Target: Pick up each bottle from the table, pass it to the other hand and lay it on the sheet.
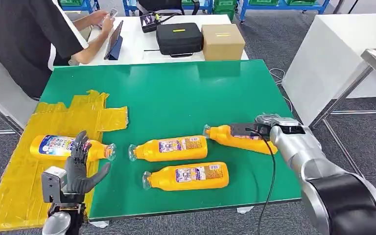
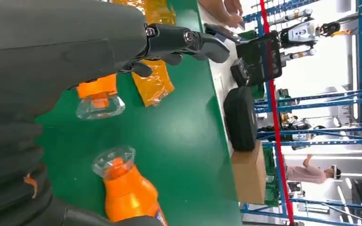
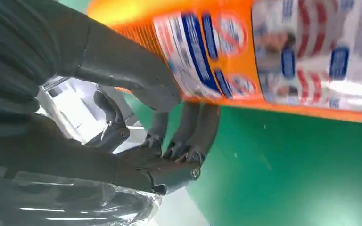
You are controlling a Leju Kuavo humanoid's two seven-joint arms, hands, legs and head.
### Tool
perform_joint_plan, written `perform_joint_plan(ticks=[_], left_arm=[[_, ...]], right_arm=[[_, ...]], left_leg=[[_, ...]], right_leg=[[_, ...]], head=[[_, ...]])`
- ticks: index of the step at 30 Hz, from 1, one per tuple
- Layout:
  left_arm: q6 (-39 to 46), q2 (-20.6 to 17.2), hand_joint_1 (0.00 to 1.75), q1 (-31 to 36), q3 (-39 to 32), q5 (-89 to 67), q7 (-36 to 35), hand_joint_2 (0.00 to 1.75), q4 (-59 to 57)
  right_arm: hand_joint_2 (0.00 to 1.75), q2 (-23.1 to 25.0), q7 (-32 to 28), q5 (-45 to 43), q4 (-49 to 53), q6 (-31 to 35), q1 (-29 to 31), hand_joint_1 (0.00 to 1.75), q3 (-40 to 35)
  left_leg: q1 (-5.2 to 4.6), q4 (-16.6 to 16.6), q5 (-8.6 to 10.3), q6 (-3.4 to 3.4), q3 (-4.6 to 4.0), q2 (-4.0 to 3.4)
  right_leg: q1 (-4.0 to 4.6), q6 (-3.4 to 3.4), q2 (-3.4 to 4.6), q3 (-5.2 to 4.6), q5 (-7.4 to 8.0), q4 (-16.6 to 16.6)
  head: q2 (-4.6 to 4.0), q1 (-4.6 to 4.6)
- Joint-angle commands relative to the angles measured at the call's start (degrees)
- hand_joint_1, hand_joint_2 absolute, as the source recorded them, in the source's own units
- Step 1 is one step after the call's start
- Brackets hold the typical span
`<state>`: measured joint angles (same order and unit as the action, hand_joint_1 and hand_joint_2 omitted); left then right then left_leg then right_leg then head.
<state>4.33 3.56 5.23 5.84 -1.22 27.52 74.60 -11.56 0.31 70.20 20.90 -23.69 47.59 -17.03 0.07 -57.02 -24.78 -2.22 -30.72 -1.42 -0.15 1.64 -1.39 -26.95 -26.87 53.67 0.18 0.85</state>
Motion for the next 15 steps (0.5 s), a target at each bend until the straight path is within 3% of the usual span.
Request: perform_joint_plan(ticks=[1,3,4,5,6,8,9,10,11,15], left_arm=[[0.02,0.31,0.00,-0.05,-0.04,0.64,-0.40,1.75,-5.93],[0.07,0.29,0.00,0.01,-0.15,0.73,-0.40,1.75,-5.96],[0.18,0.28,0.00,-0.10,-0.36,0.93,-0.41,1.75,-6.11],[0.26,0.31,0.00,-0.52,-0.50,1.05,-0.37,1.75,-5.98],[0.33,0.26,0.00,-0.81,-0.62,1.15,-0.34,1.75,-5.85],[0.55,0.45,0.00,-2.31,-1.39,1.42,-0.30,1.75,-4.74],[0.51,0.39,0.00,-2.78,-1.43,1.39,-0.30,1.75,-4.62],[0.50,0.39,0.00,-2.93,-1.44,1.38,-0.31,1.75,-4.52],[0.50,0.39,0.00,-2.93,-1.44,1.38,-0.31,1.75,-4.52],[0.49,0.45,0.00,-2.81,-1.42,1.37,-0.32,1.75,-4.33]], right_arm=[[1.75,0.91,-1.32,0.77,-6.69,-4.95,-14.14,1.48,-1.65],[1.75,1.07,-1.15,1.00,-6.73,-5.10,-14.04,1.48,-1.92],[1.75,1.33,-0.78,1.51,-6.54,-4.75,-13.66,1.40,-2.52],[1.75,1.64,-0.20,1.86,-6.60,-3.16,-13.26,0.70,-2.87],[1.75,2.16,0.94,1.98,-6.58,-1.15,-12.71,0.05,-2.91],[1.75,3.81,5.48,3.22,-6.14,6.56,-11.14,0.00,-3.50],[1.75,4.44,6.06,3.28,-6.25,5.89,-10.39,0.00,-3.54],[1.75,4.61,6.24,3.28,-6.25,5.69,-10.19,0.00,-3.53],[1.75,4.61,6.24,3.28,-6.25,5.69,-10.19,0.00,-3.53],[1.75,4.27,6.23,3.29,-6.25,6.05,-10.57,0.00,-3.51]], left_leg=[[0.16,-0.37,0.27,0.15,-1.06,0.44],[0.12,-0.29,0.19,0.13,-0.78,0.33],[0.18,-0.37,0.25,0.17,-1.10,0.46],[0.08,-0.20,0.16,0.11,-0.63,0.27],[0.10,-0.22,0.21,0.16,-0.89,0.36],[-0.04,-0.04,0.18,0.10,-0.89,0.17],[0.01,0.06,0.02,0.06,-0.58,-0.33],[0.11,0.04,0.05,0.07,-0.63,-0.45],[-0.02,0.16,0.15,0.12,-0.64,-0.25],[0.11,-0.14,-0.27,0.32,-0.59,-0.60]], right_leg=[[0.18,-0.06,-0.21,-0.88,0.22,0.22],[0.15,-0.04,-0.14,-0.63,0.17,0.15],[0.21,-0.05,-0.19,-0.89,0.23,0.20],[0.11,-0.02,-0.10,-0.49,0.15,0.11],[0.14,-0.04,-0.12,-0.70,0.19,0.11],[0.02,0.03,0.02,-0.69,0.17,0.08],[0.11,0.11,0.46,0.01,0.33,-0.07],[0.18,0.12,0.54,-0.10,0.32,-0.03],[0.05,0.07,0.41,-0.10,0.27,-0.02],[0.18,-0.25,0.75,-0.79,0.07,0.18]], head=[[0.00,0.02],[0.00,0.02],[0.00,0.00],[0.00,0.00],[0.02,0.00],[0.00,0.04],[0.00,-0.57],[0.00,-0.05],[0.00,-0.11],[0.00,-0.09]])
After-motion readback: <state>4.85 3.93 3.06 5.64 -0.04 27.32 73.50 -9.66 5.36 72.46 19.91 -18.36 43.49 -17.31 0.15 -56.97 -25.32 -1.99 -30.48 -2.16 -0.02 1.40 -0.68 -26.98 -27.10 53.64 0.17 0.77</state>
